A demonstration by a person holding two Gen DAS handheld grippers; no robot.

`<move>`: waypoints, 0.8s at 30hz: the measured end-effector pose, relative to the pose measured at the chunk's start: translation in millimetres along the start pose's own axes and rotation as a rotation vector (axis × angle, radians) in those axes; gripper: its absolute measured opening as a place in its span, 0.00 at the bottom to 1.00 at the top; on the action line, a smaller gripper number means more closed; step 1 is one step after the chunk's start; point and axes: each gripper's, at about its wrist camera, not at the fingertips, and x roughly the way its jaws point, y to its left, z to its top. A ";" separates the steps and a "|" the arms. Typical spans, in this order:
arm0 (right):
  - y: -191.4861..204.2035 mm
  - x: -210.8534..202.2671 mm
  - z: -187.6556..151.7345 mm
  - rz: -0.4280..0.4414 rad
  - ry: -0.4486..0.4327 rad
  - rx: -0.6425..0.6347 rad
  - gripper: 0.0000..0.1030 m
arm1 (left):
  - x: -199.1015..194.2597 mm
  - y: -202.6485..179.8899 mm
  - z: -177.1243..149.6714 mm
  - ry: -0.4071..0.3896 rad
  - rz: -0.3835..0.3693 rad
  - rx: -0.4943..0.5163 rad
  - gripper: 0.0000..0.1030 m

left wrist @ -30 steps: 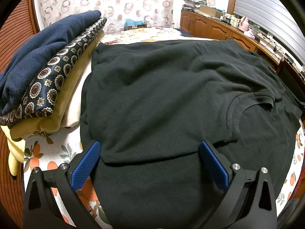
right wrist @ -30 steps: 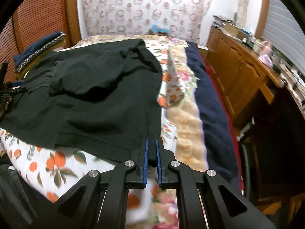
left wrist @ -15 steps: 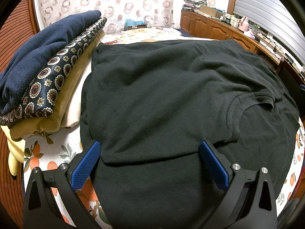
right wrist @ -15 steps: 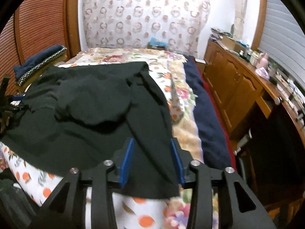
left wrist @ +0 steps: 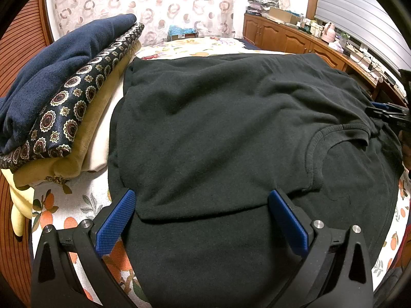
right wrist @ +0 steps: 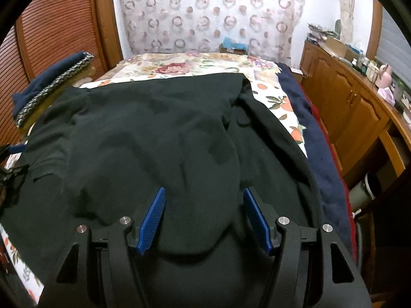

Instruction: Fold small clothes

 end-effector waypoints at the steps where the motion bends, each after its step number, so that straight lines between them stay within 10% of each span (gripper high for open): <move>1: 1.1 0.9 -0.3 -0.001 0.003 0.004 0.63 | 0.0 0.0 0.0 0.000 0.000 0.000 1.00; 16: 11.7 14.5 7.8 -0.017 0.025 -0.016 0.88 | -6.9 12.9 -2.3 -0.029 -0.024 -0.057 0.99; 24: 8.3 14.5 9.0 -0.015 0.025 -0.013 0.88 | -35.8 43.0 -2.9 -0.108 -0.028 -0.147 0.68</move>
